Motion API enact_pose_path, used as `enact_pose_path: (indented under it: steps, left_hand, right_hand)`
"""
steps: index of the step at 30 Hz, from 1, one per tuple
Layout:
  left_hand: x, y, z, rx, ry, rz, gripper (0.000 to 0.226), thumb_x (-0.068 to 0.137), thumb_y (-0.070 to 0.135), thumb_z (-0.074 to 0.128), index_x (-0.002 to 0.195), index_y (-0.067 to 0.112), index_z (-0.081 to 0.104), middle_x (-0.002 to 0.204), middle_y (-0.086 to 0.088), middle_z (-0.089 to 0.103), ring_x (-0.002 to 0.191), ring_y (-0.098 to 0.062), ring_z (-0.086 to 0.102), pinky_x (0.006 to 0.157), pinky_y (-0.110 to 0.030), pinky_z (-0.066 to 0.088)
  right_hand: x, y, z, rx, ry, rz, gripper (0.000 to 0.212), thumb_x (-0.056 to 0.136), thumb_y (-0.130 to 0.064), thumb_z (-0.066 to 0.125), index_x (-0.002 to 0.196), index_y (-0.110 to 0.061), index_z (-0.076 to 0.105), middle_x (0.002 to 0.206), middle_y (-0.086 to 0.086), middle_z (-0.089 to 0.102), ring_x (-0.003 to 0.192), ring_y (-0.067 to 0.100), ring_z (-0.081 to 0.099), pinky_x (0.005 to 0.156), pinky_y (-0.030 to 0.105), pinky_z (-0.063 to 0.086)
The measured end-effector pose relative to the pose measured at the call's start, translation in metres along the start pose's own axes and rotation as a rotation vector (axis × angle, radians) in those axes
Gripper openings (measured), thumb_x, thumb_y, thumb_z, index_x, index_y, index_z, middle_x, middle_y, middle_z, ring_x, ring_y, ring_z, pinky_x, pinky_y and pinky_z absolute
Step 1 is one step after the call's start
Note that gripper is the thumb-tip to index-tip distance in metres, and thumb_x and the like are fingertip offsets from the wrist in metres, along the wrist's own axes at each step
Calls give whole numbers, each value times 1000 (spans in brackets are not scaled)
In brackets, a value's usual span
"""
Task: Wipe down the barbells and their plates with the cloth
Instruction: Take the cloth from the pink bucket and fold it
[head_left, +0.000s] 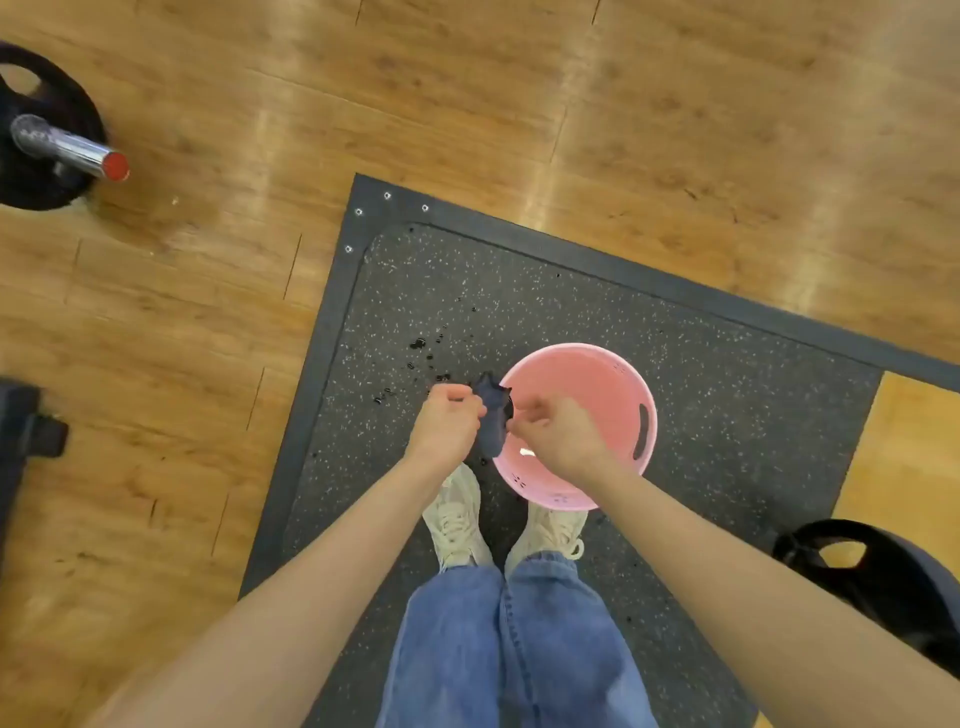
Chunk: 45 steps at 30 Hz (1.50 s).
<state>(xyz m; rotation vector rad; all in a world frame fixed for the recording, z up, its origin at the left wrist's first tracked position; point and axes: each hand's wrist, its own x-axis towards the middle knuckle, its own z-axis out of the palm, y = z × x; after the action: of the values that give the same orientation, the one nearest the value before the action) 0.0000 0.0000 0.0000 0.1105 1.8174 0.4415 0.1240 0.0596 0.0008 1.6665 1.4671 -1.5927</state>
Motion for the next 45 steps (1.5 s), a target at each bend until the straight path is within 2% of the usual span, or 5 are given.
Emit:
enact_pose_path:
  steps: [11, 17, 25, 37, 45]
  left_hand:
    - [30, -39, 7, -187, 14, -50, 20, 109, 35, 33, 121, 21, 42, 115, 1, 61, 102, -14, 60, 102, -39, 46]
    - [24, -59, 9, -233, 23, -136, 25, 109, 39, 32, 121, 22, 45, 114, 2, 62, 95, -7, 61, 103, -39, 46]
    - [-3, -66, 11, -283, -67, -292, 47, 110, 37, 32, 138, 6, 54, 133, -8, 59, 108, -16, 54, 94, -29, 40]
    - [-73, -6, 17, -543, 98, -44, 19, 88, 20, 76, 100, 8, 66, 94, -7, 77, 86, -17, 73, 84, -33, 56]
    - [-134, 27, -7, -147, -189, 300, 83, 68, 4, 89, 129, 42, 47, 123, 4, 63, 110, -11, 66, 86, -19, 53]
  right_hand:
    - [69, 11, 55, 244, 152, 95, 57, 94, 0, 58, 147, -13, 39, 130, 3, 59, 111, 24, 57, 96, 36, 46]
    - [71, 19, 65, -485, 145, 27, 22, 96, -33, 62, 98, -12, 56, 108, 9, 66, 115, 31, 51, 96, 39, 38]
    - [29, 20, 20, -205, 2, -68, 36, 88, -29, 76, 61, -17, 54, 56, 1, 51, 65, 20, 46, 59, 34, 36]
    - [-82, 5, -55, 149, 46, -195, 11, 82, -17, 82, 90, -10, 80, 97, -3, 71, 93, -6, 57, 72, 5, 40]
    - [-127, -22, -98, -206, 343, -545, 26, 66, -22, 91, 70, -20, 65, 133, -27, 42, 143, 1, 22, 121, 21, 2]
